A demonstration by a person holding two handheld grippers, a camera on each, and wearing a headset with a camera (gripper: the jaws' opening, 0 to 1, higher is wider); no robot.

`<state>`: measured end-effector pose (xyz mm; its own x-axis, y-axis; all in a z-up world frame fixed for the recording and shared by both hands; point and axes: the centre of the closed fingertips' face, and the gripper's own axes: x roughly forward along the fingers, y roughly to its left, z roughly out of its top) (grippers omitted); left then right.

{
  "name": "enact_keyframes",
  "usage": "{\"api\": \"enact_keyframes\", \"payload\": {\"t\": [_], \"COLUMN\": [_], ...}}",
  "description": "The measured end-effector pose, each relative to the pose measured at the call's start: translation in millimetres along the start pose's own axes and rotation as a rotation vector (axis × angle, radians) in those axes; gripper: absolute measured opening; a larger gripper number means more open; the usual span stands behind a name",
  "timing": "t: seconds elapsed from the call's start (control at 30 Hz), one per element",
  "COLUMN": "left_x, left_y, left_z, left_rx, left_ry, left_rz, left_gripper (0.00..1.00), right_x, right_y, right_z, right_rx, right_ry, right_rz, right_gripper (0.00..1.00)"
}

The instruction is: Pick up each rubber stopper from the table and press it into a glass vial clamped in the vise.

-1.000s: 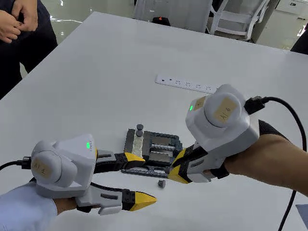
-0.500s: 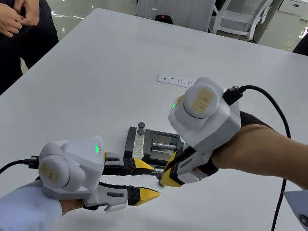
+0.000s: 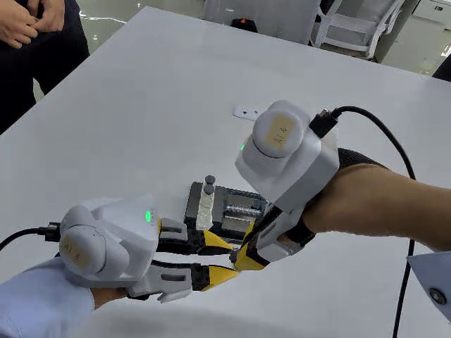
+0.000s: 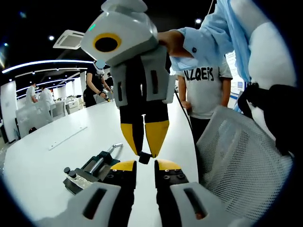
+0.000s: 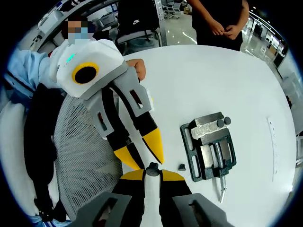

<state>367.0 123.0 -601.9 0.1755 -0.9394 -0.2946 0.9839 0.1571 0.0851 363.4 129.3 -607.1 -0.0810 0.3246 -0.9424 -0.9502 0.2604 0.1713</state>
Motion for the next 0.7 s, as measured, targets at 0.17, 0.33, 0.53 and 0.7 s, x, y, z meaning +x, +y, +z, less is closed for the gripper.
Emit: {"api": "enact_keyframes", "payload": {"t": [0.17,0.33,0.53,0.7], "left_x": [0.4,0.9,0.7,1.2], "left_y": [-1.4,-2.8,-1.7,-2.2], "left_z": [1.1,0.6,1.8,1.7], "left_rx": [0.028,0.047,0.054,0.051], "left_ry": [0.006,0.014,0.011,0.01], "left_rz": [-0.004,-0.009,-0.004,-0.001], "left_gripper": [0.07,0.06,0.03,0.03], "right_x": [0.0,0.0,-1.5,-2.9], "right_y": [2.0,3.6,4.6,5.2], "right_z": [-0.5,-1.1,0.1,1.9], "right_rx": [-0.005,-0.005,-0.005,-0.002], "right_ry": [0.019,0.035,0.054,0.068], "right_rz": [0.015,0.027,0.037,0.049], "right_gripper": [0.07,0.07,0.07,0.07]}}
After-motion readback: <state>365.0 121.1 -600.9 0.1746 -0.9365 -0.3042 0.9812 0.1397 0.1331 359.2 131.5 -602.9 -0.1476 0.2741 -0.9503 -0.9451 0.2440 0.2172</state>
